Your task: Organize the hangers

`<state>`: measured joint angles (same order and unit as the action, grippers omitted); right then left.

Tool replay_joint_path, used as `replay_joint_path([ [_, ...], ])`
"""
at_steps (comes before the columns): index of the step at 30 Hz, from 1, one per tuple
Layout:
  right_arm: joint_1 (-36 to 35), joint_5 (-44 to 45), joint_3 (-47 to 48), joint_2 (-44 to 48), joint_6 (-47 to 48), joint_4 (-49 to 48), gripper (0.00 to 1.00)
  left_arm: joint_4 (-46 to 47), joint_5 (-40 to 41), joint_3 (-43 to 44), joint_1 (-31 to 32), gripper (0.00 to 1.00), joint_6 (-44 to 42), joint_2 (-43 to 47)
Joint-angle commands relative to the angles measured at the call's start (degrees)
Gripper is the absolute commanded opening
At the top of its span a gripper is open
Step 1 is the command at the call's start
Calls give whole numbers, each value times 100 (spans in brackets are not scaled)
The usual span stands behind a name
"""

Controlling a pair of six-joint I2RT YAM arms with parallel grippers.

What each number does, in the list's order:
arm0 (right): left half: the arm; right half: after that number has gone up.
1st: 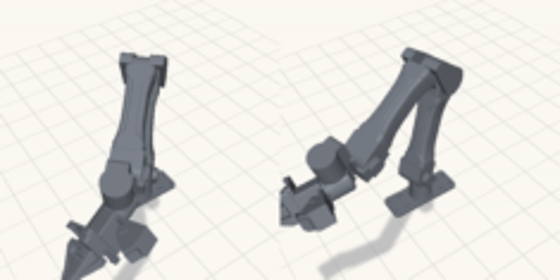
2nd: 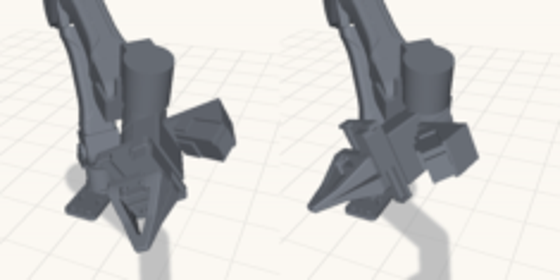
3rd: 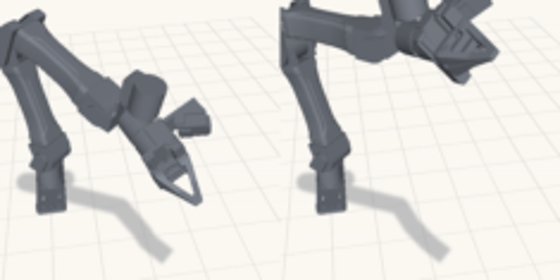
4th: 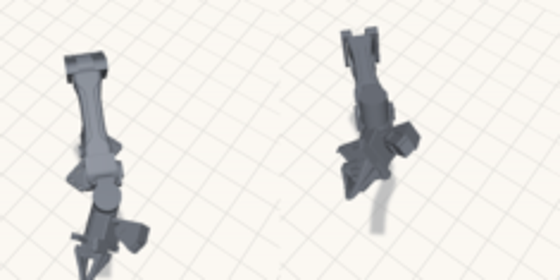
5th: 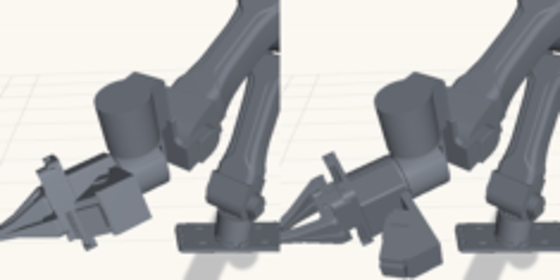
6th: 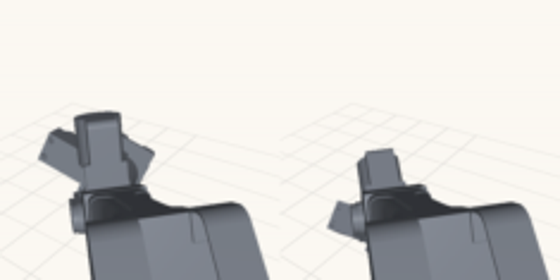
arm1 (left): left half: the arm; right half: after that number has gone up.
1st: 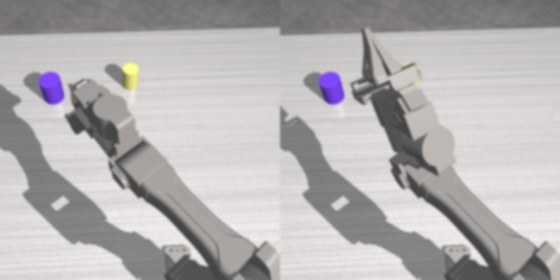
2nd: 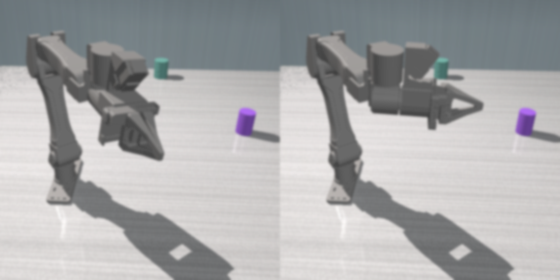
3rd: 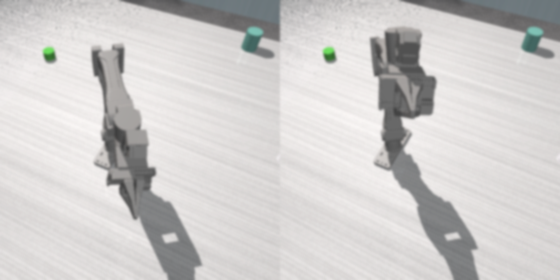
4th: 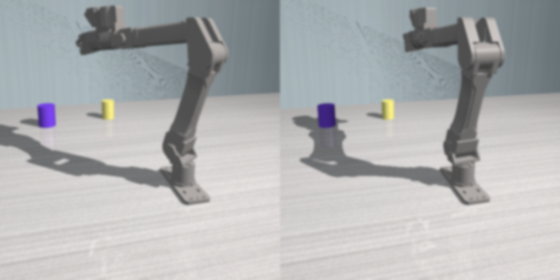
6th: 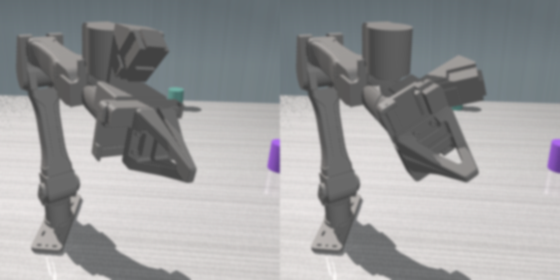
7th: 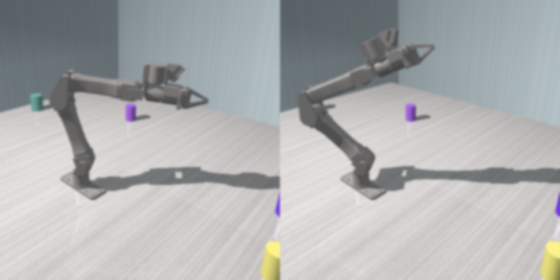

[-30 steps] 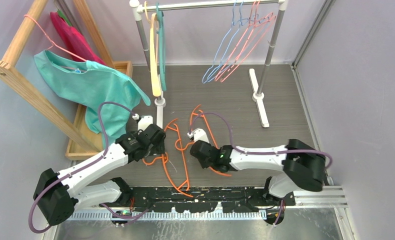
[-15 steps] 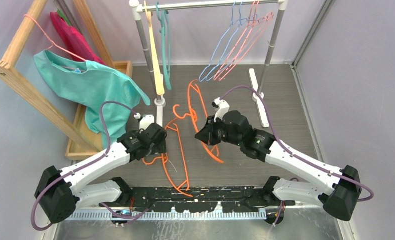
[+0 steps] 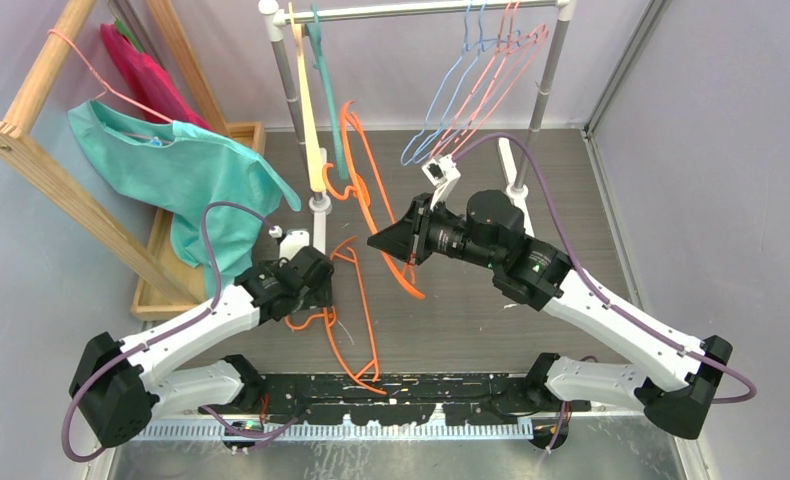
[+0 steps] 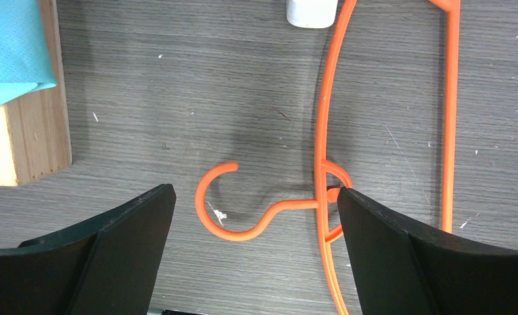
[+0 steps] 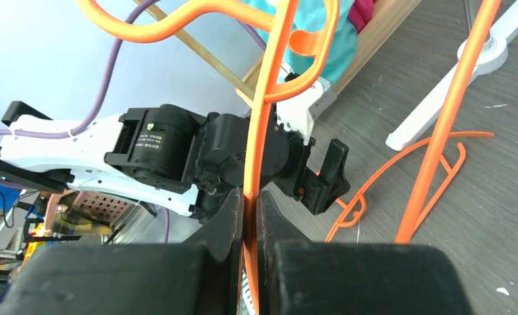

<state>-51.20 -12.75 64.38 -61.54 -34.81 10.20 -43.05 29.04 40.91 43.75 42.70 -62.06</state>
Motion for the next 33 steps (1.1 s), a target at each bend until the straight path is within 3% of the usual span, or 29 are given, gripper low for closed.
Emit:
replay_joint_path([
  [1, 22, -40, 170, -29, -38, -553, 1, 93, 84, 46, -31, 98, -34, 208],
  [12, 508, 795, 736, -487, 16, -1621, 1, 9, 83, 39, -29, 98, -71, 271],
  [23, 1283, -52, 1636, -1797, -938, -2998, 1, 0, 175, 10, -47, 98, -147, 292],
  [33, 1381, -266, 2318, -2566, -1247, -3612, 1, 62, 182, 3, -69, 98, -228, 243],
])
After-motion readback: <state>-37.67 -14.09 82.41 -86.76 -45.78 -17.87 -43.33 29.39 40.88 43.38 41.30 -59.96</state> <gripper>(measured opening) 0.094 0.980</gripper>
